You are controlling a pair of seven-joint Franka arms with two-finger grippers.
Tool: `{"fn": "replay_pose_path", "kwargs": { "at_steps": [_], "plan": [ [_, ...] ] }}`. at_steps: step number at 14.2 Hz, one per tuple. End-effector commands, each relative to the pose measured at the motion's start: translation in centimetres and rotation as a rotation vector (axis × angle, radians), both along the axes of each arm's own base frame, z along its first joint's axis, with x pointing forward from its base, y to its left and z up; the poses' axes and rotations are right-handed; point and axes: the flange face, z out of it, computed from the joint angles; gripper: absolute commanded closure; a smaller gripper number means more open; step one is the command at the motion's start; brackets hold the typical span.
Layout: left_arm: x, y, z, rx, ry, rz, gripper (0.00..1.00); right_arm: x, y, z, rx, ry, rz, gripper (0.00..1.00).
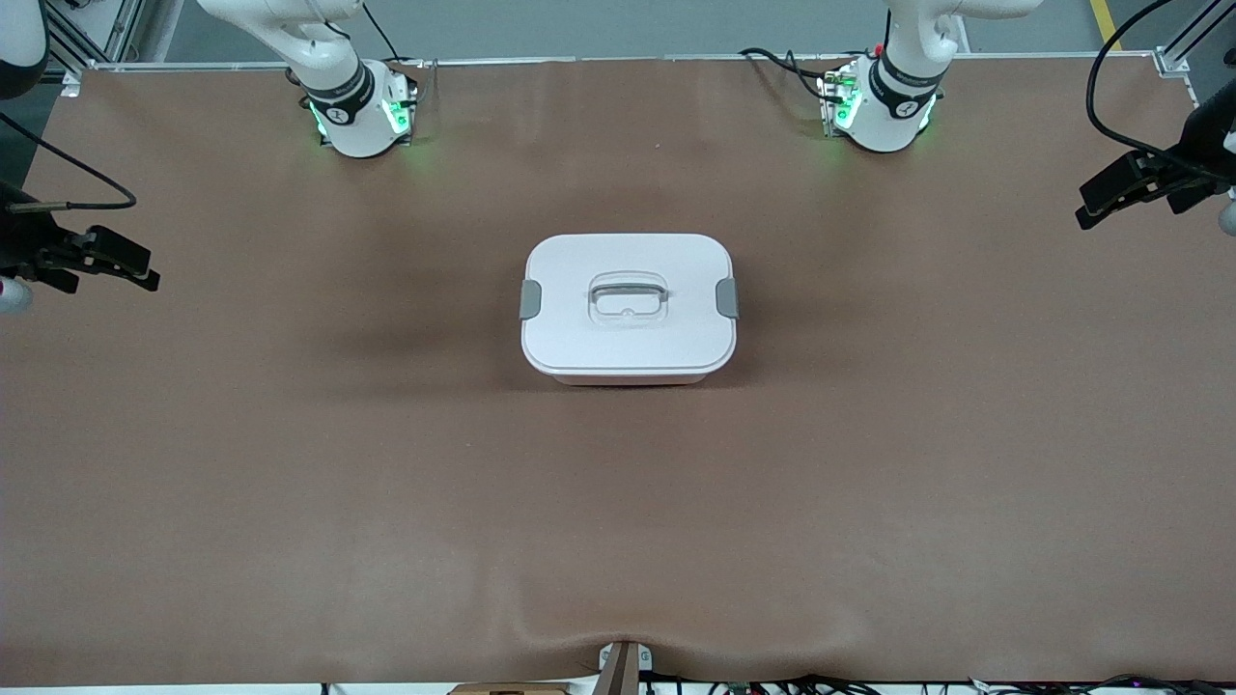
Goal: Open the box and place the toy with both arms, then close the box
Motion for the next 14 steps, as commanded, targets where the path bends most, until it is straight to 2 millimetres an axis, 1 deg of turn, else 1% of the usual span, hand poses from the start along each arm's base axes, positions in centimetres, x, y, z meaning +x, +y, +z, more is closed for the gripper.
{"fn": "replay_pose_path", "kwargs": {
  "at_steps": [1,5,8,9,11,13,14],
  "plan": [
    [-1.7,0.2,0.1,-0.014,-0.007,0.05,0.0,-0.1,-0.5,0.2,0.002,0.001,0.007,0.0],
    [-2.6,0.0,0.5,-0.031,-0.012,0.047,0.0,-0.1,-0.2,0.2,0.002,0.001,0.008,0.0],
    [-2.1,-0.2,0.4,-0.036,-0.009,-0.02,0.0,-0.1,-0.2,0.2,0.003,0.0,0.008,0.0],
    [-2.0,-0.1,0.8,-0.038,-0.017,-0.051,0.0,-0.1,-0.1,0.3,0.003,-0.002,0.01,0.0],
    [-1.6,-0.2,0.4,-0.032,-0.01,-0.071,0.0,-0.1,-0.2,0.3,0.003,-0.003,0.008,0.0],
    [-1.6,-0.8,0.4,-0.023,-0.008,-0.091,0.0,-0.1,-0.2,0.3,0.003,-0.003,0.008,0.0],
    [-1.6,-1.1,0.4,-0.023,-0.007,-0.129,0.0,0.0,-0.2,0.3,0.004,-0.003,0.008,0.0]
  ]
}}
